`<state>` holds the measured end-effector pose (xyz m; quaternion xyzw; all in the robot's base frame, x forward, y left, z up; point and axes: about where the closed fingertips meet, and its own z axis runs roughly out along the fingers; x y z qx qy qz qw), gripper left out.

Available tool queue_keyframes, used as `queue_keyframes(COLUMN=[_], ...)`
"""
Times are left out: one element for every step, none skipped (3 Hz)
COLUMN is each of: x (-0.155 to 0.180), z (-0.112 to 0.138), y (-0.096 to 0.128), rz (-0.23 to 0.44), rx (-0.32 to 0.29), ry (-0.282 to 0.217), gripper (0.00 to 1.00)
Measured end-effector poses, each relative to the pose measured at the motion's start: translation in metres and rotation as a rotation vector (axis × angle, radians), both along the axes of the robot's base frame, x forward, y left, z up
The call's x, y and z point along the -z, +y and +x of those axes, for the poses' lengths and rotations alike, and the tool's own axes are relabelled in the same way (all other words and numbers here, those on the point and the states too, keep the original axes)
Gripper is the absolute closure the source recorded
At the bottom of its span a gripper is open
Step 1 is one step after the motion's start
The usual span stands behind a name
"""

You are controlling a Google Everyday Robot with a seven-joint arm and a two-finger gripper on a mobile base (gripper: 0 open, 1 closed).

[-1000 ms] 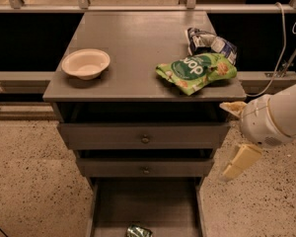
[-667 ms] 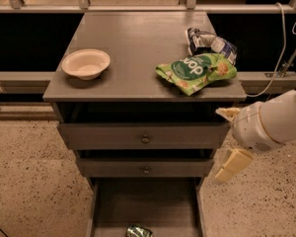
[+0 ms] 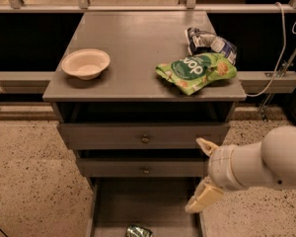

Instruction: Pick green can from bottom drawer and place on counter

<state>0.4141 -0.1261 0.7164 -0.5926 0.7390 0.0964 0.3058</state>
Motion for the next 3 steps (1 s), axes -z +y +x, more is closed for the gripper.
queue_keyframes(x=[0.014, 0.015, 0.053], z=[0.002, 0.003, 0.012], y=[0.009, 0.009, 0.014], rz=[0.056, 0.070, 0.048], rx=[0.001, -0.014, -0.060], ry=[-0.098, -0.157, -0.088], gripper=[0.00, 0.00, 0.00])
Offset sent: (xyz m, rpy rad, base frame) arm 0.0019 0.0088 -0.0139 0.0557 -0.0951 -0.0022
